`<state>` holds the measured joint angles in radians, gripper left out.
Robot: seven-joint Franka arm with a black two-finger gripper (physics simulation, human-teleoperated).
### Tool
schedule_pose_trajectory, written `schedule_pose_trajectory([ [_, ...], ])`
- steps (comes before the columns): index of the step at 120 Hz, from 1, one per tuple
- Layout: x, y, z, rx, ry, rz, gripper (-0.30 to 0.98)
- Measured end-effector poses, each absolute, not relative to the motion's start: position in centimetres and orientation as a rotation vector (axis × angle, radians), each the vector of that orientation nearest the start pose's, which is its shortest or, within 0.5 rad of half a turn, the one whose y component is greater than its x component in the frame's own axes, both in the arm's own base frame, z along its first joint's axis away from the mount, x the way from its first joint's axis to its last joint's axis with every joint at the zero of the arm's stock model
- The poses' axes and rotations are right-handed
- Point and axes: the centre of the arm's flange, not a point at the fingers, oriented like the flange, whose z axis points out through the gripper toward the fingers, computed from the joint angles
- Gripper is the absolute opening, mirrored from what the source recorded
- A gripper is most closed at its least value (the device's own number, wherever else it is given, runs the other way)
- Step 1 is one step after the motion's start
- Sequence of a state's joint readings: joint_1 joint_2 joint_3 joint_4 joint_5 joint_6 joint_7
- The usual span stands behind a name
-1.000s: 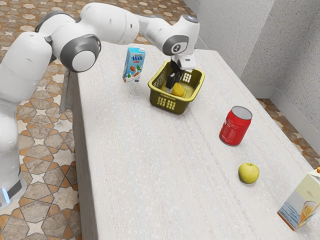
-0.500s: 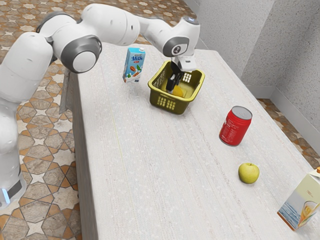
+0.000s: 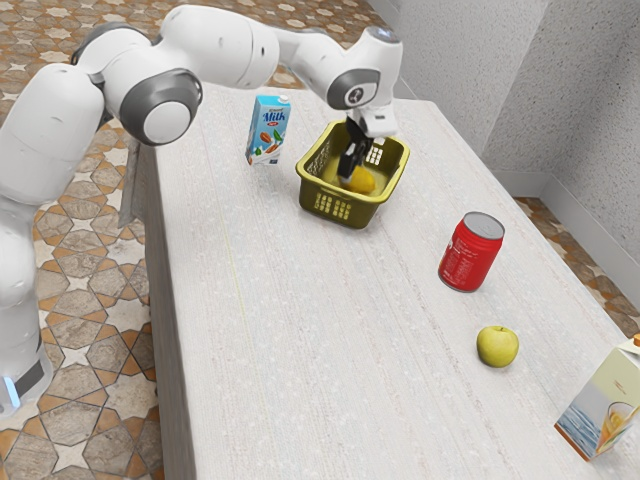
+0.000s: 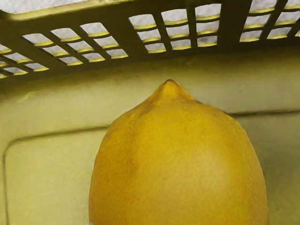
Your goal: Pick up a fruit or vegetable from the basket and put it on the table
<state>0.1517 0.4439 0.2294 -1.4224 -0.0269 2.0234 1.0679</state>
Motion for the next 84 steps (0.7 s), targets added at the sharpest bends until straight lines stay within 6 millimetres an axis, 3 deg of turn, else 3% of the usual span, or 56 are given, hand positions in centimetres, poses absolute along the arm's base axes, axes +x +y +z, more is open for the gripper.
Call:
schedule_pose_trajectory([
  [10,66.5,23.0,47.4,-2.778,1.033,-0.139,0.10],
  [22,66.1,22.4,50.2,-2.754,1.033,-0.193,0.10],
  [31,65.3,21.9,53.4,-2.730,1.030,-0.253,0.10],
  [51,63.8,17.6,60.0,-2.677,1.099,-0.362,0.11],
  [84,63.5,8.2,60.3,-2.711,1.359,-0.292,0.11],
])
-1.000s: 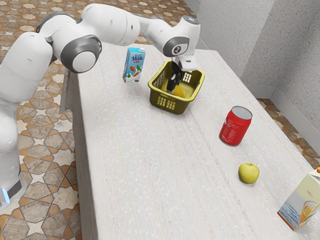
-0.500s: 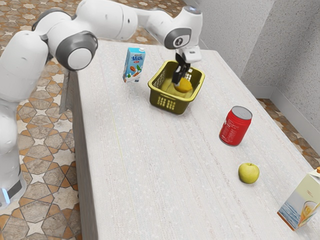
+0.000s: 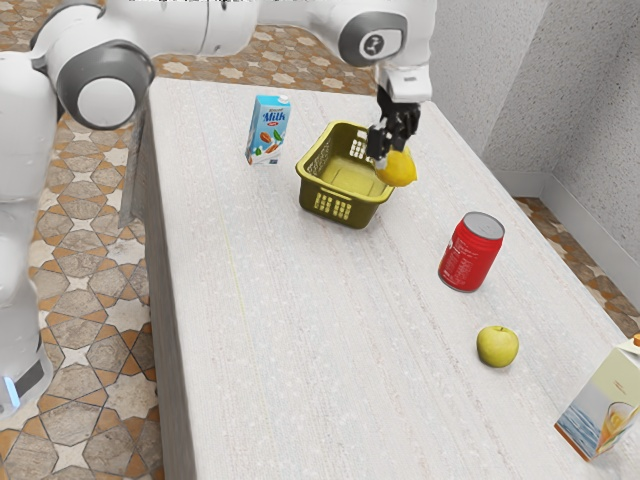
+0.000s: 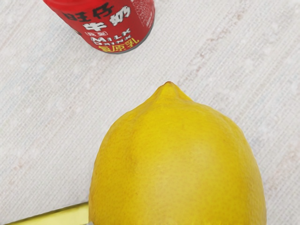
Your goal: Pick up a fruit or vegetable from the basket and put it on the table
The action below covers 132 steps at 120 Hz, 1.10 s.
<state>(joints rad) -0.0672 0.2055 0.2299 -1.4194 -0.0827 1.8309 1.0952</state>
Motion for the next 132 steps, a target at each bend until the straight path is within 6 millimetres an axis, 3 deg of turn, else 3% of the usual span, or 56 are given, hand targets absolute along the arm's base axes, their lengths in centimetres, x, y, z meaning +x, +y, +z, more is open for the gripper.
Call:
schedule_pose_trajectory([
  [8,63.5,5.7,60.1,-2.708,1.430,-0.269,0.10],
  [17,63.3,4.2,59.7,-2.715,1.478,-0.239,0.10],
  [58,62.5,3.4,58.7,-2.752,1.552,-0.131,0.11],
  [69,62.3,3.1,58.5,-2.765,1.573,-0.110,0.37],
  [79,62.1,3.0,58.3,-2.781,1.590,-0.091,0.50],
  [106,62.0,3.2,57.6,-2.801,1.613,-0.052,0.65],
  [115,62.5,3.0,56.1,-2.810,1.624,-0.016,0.66],
  [126,63.1,4.7,52.8,-2.886,1.600,0.074,0.67],
  [132,63.0,4.5,52.0,-2.854,1.616,0.161,0.68],
])
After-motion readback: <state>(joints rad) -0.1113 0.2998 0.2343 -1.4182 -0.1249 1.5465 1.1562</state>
